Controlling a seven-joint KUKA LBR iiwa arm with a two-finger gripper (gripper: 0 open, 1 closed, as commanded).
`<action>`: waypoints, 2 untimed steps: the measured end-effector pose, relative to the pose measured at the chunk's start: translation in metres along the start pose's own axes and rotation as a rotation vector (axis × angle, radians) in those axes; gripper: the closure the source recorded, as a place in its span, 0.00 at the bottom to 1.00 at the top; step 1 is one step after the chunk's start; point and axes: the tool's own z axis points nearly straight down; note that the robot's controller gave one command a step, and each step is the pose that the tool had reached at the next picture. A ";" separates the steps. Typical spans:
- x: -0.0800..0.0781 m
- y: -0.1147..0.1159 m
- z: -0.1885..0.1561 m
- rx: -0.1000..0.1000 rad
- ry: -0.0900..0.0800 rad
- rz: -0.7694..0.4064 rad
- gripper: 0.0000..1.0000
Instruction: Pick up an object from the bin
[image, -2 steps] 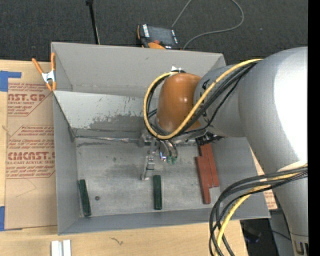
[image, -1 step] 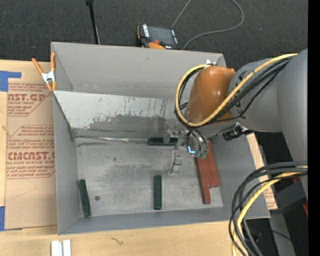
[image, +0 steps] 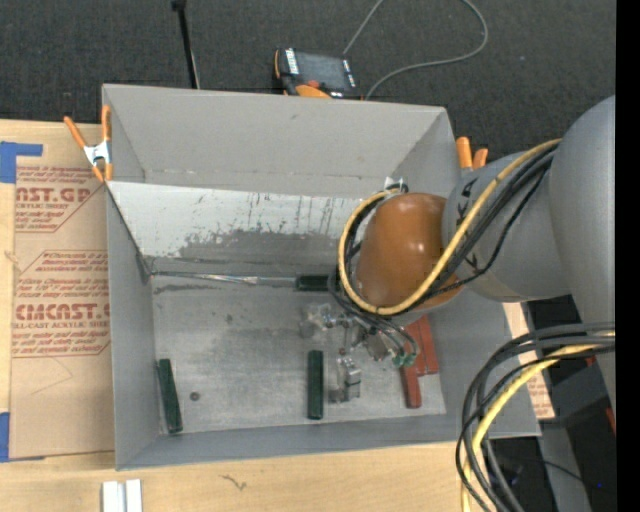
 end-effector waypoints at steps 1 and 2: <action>0.036 0.037 -0.004 0.007 -0.021 -0.303 0.00; 0.040 0.039 -0.001 0.002 -0.005 -0.301 1.00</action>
Offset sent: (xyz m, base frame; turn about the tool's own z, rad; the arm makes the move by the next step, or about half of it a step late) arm -0.0495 0.0253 0.0015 -0.3025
